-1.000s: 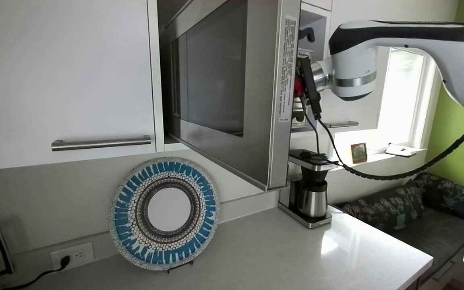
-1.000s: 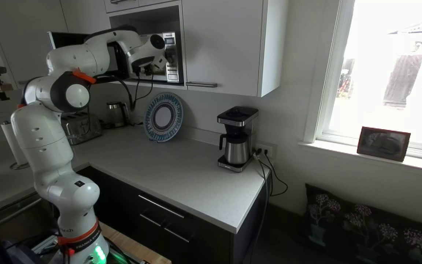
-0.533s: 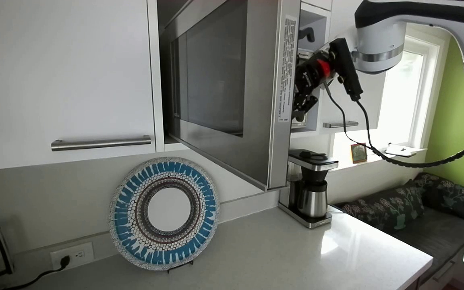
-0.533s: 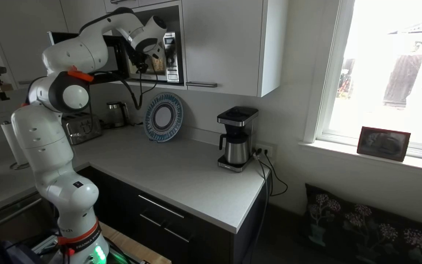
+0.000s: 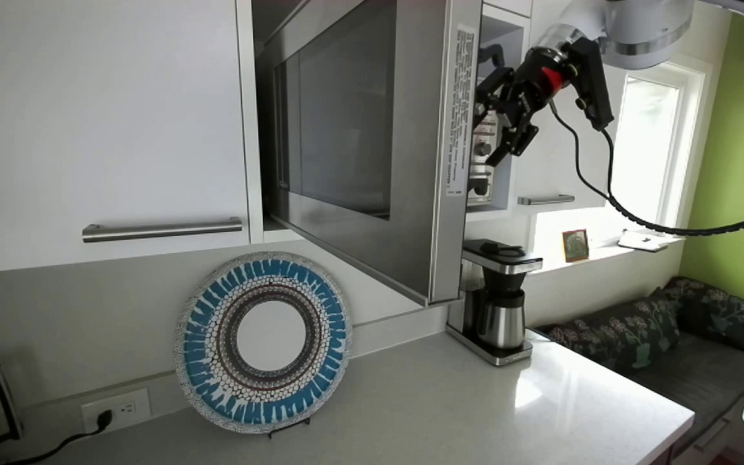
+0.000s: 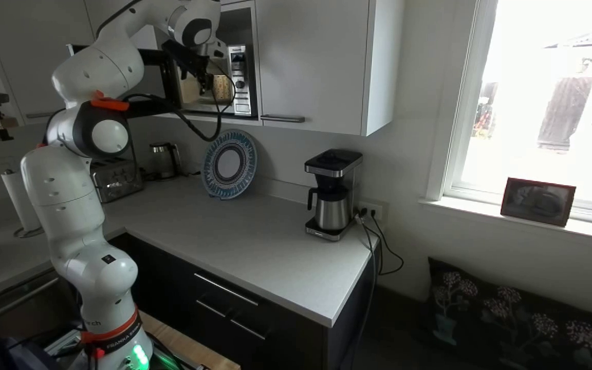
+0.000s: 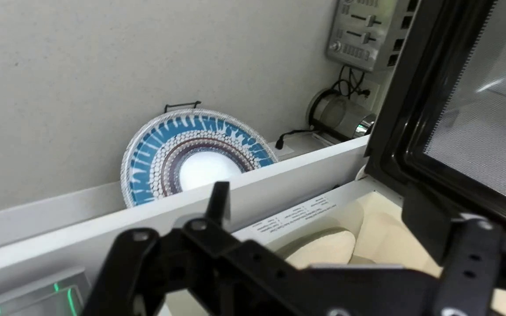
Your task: Put the white plate with a paper cup on it inside the microwave
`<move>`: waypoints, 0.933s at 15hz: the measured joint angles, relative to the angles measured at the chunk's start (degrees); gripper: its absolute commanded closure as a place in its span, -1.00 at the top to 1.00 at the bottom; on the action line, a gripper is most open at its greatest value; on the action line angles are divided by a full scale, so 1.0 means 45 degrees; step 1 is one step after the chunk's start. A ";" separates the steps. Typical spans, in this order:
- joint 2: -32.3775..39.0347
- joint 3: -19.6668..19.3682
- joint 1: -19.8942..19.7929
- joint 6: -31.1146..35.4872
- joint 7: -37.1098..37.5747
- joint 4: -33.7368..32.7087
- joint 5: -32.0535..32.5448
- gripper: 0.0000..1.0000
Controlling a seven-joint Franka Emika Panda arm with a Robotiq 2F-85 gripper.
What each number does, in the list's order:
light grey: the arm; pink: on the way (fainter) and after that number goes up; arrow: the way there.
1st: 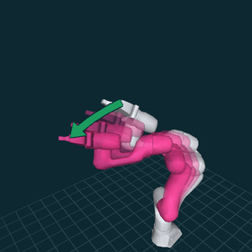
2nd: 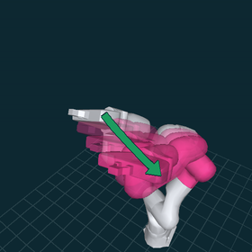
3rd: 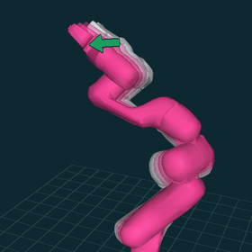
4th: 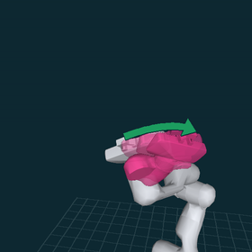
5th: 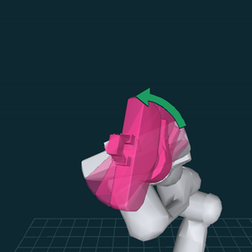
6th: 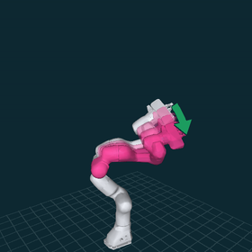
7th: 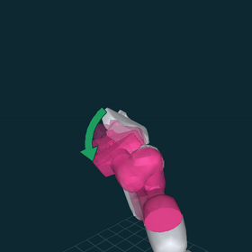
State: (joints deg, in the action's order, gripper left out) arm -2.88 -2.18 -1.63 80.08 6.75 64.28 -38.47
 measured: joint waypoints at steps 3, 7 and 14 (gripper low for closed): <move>-0.0145 -0.0030 -0.0091 0.0702 -0.1138 -0.0596 0.0913 1.00; -0.0559 -0.0062 -0.0214 0.2856 -0.2118 -0.0847 0.0958 1.00; -0.1191 -0.0269 -0.0363 0.3209 -0.2567 -0.0971 0.0959 1.00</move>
State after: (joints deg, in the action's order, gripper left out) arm -8.24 -3.39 -3.26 94.52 -4.80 59.91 -34.16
